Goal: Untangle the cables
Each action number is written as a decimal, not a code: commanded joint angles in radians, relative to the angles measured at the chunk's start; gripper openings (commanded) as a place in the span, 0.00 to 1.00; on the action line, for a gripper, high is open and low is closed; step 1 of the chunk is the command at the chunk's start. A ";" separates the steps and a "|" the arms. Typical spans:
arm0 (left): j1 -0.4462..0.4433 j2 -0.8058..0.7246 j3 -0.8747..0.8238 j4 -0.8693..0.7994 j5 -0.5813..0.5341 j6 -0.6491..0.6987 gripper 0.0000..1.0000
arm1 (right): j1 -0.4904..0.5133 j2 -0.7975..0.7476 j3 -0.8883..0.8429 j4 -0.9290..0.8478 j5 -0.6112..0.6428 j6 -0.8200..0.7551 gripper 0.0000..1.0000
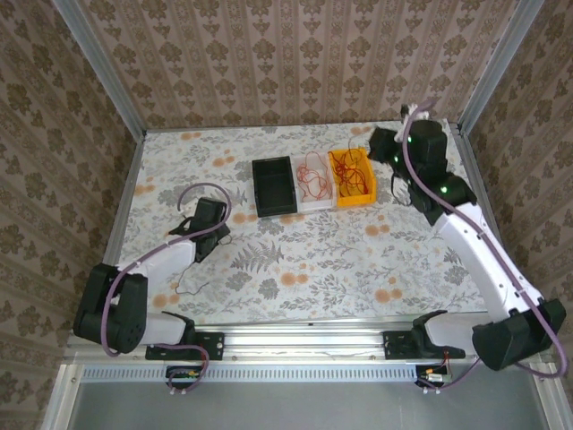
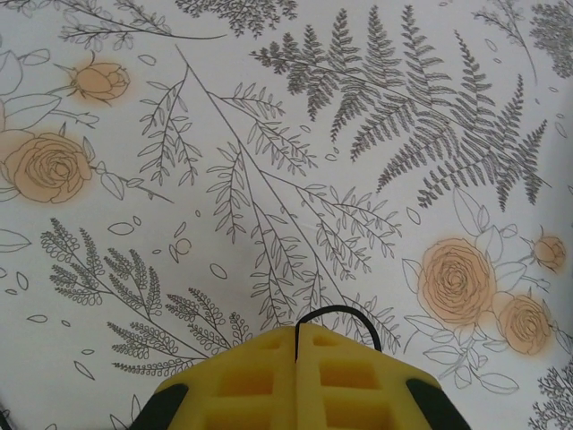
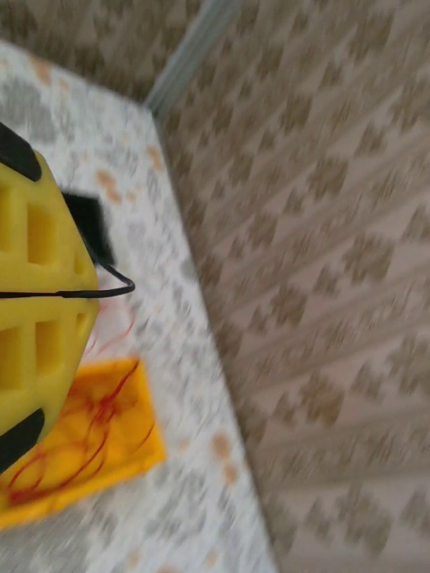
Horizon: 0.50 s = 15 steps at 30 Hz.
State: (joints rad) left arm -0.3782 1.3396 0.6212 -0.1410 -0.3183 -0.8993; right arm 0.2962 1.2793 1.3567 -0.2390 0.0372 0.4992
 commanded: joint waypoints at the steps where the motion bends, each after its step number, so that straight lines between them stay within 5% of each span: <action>1: -0.002 0.004 0.002 0.005 -0.055 -0.067 0.00 | 0.034 0.152 0.120 0.056 -0.153 -0.017 0.08; 8: -0.004 0.001 -0.004 -0.040 -0.049 -0.096 0.00 | 0.108 0.466 0.417 0.059 -0.281 -0.016 0.08; 15: -0.003 -0.029 -0.034 -0.056 -0.063 -0.121 0.00 | 0.166 0.661 0.589 -0.015 -0.268 -0.051 0.08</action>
State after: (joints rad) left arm -0.3782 1.3350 0.6037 -0.1593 -0.3500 -0.9882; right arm 0.4454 1.9110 1.8809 -0.2184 -0.2085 0.4801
